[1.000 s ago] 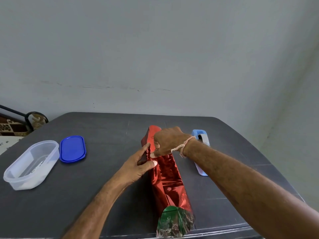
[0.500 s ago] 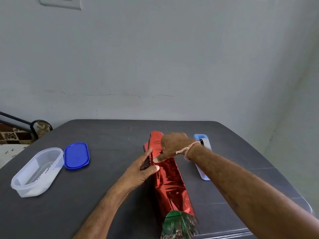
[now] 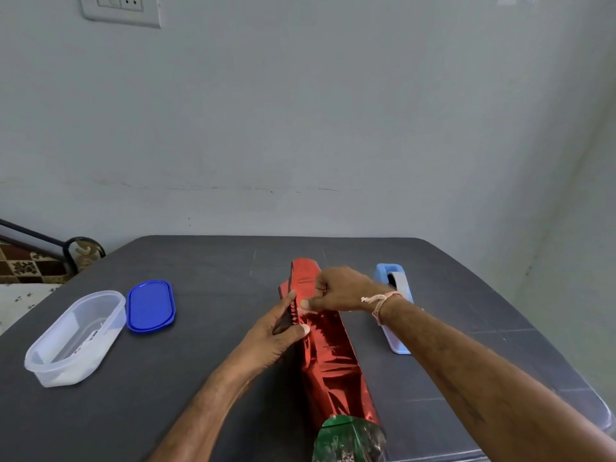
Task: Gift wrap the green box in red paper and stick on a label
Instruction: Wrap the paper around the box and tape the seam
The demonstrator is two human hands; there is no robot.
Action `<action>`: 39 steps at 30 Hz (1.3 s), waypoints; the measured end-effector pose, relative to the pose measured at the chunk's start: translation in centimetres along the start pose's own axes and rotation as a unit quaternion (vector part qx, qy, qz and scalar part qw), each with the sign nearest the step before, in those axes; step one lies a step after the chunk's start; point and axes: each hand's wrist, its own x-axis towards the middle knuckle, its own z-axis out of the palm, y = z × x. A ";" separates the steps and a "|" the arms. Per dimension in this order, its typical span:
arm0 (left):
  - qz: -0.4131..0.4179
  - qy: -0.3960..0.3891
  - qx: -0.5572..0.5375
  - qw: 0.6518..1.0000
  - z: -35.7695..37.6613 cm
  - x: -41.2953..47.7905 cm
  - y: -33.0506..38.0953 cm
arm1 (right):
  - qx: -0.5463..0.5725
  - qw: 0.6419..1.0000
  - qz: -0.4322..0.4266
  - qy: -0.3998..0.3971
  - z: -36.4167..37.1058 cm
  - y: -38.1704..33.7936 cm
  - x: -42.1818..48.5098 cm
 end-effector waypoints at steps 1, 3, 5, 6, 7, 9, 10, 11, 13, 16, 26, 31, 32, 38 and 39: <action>-0.003 -0.001 -0.001 1.000 0.0 0.0 0.0 | -0.030 0.999 0.011 0.008 0.2 -0.1 0.0; -0.008 -0.001 0.001 1.000 -0.1 0.1 -0.2 | -0.084 0.996 0.026 0.033 0.9 -0.6 0.1; -0.009 0.001 0.005 1.000 -0.1 0.2 -0.3 | -0.078 0.994 0.033 0.063 1.3 -0.9 0.2; -0.008 0.002 0.007 1.000 -0.1 0.2 -0.4 | -0.066 0.995 0.035 0.071 1.4 -0.9 0.2; -0.008 0.002 0.008 1.000 -0.1 0.3 -0.5 | -0.052 0.995 0.036 0.073 1.5 -0.7 0.2; -0.003 0.004 0.016 1.000 -0.1 0.5 -0.6 | -0.018 0.997 0.033 0.065 1.4 -0.2 -0.1; 0.000 0.004 0.020 1.000 -0.1 0.6 -0.7 | -0.005 0.998 0.028 0.060 1.2 0.0 -0.4; 0.000 0.005 0.021 1.000 -0.2 0.7 -0.8 | 0.002 0.998 0.024 0.058 1.0 0.1 -0.7; 0.002 0.003 0.015 1.000 -0.2 0.9 -0.9 | 0.003 0.997 0.018 0.069 1.0 0.3 -1.1; 0.016 -0.002 0.013 1.000 -0.3 1.2 -1.4 | 0.068 0.989 0.007 0.128 2.0 1.0 -1.9; 0.034 0.005 0.000 0.999 0.0 1.2 -1.8 | 0.169 0.888 0.243 0.352 2.8 9.7 -7.8; 0.038 0.021 -0.038 0.998 0.9 1.6 -2.5 | 0.322 0.855 0.324 0.245 2.4 13.7 -8.8; 0.039 0.020 -0.037 0.998 0.9 1.7 -2.8 | 0.376 0.840 0.320 0.226 2.5 13.9 -8.8; 0.050 -0.020 -0.030 0.998 0.7 1.4 -3.0 | 0.447 0.813 0.319 0.195 1.9 13.9 -8.1; 0.049 -0.026 -0.031 0.998 0.5 1.5 -3.1 | 0.455 0.809 0.320 0.191 1.6 13.6 -8.0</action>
